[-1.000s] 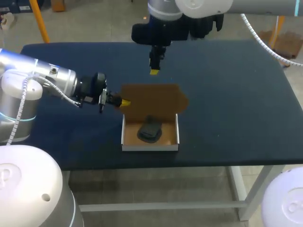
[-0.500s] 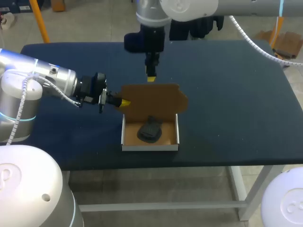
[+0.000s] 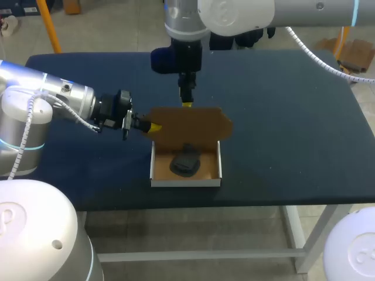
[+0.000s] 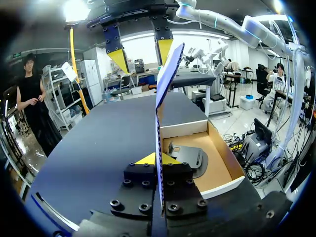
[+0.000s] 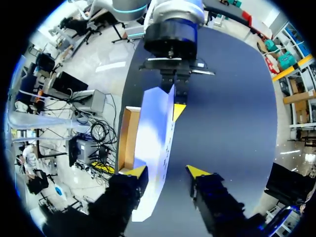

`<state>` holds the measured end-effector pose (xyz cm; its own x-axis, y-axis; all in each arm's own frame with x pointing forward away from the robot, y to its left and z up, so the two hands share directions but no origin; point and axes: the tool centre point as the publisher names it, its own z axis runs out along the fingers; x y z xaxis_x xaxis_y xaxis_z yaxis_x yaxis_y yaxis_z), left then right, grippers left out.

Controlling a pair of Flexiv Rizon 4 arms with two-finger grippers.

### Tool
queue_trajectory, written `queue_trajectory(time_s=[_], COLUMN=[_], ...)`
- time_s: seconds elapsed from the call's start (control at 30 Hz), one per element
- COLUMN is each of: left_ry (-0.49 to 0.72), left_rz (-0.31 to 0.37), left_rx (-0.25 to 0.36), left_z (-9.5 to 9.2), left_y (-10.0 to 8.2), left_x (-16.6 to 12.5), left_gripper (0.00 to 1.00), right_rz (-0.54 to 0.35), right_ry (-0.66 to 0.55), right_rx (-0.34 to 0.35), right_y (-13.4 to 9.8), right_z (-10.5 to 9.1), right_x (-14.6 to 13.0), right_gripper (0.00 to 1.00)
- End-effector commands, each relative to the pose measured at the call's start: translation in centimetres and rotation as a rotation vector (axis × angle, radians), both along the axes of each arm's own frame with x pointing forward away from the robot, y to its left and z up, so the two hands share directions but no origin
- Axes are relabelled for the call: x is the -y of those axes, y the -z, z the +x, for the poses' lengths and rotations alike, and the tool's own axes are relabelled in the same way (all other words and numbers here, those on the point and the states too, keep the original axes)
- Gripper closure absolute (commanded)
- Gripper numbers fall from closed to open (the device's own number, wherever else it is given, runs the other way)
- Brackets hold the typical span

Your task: Assemble the packaging by folding the flat box into shape, placing the metal phone stand inside, and closing the box properly

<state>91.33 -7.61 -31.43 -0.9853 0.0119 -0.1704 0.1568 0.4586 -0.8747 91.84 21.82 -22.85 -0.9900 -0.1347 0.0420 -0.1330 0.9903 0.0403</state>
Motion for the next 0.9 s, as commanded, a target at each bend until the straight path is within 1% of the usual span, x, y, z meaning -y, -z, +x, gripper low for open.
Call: queue_trajectory(time_s=[0.03, 0.3, 0.33, 0.37, 0.47, 0.57, 0.67, 0.77, 0.9], left_ry=[0.002, 0.002, 0.002, 0.002, 0.002, 0.002, 0.002, 0.002, 0.002], left_rz=[0.000, 0.000, 0.000, 0.000, 0.000, 0.000, 0.000, 0.000, 0.000], left_rx=[0.000, 0.000, 0.000, 0.000, 0.000, 0.000, 0.000, 0.000, 0.000], left_z=[0.1, 0.1, 0.1, 0.1, 0.1, 0.1, 0.1, 0.1, 0.1], left_y=[0.2, 0.2, 0.2, 0.2, 0.2, 0.2, 0.2, 0.2, 0.2], left_x=[-0.1, -0.1, -0.1, -0.1, -0.1, -0.1, -0.1, -0.1, -0.1], left_gripper=[1.00, 1.00, 1.00, 1.00, 1.00, 1.00, 1.00, 1.00, 1.00], right_rz=[0.007, 0.003, 0.003, 0.005, 0.004, 0.001, 0.001, 0.003, 0.004], right_ry=[0.001, 0.004, 0.004, 0.004, 0.003, 0.004, 0.003, 0.002, -0.001], right_rx=[0.008, 0.011, 0.010, 0.008, 0.006, 0.007, 0.009, 0.010, 0.007], right_y=[0.2, 0.8, 0.9, 1.0, 1.2, 1.3, 1.3, 1.4, 1.7], right_z=[-0.6, -0.9, -0.9, -0.9, -1.0, -1.0, -1.0, -1.0, -0.9], right_x=[0.3, 0.2, 0.1, 0.1, 0.1, 0.0, 0.0, -0.2, -0.3], right_gripper=[0.47, 0.43, 0.44, 0.40, 0.38, 0.32, 0.31, 0.28, 0.27])
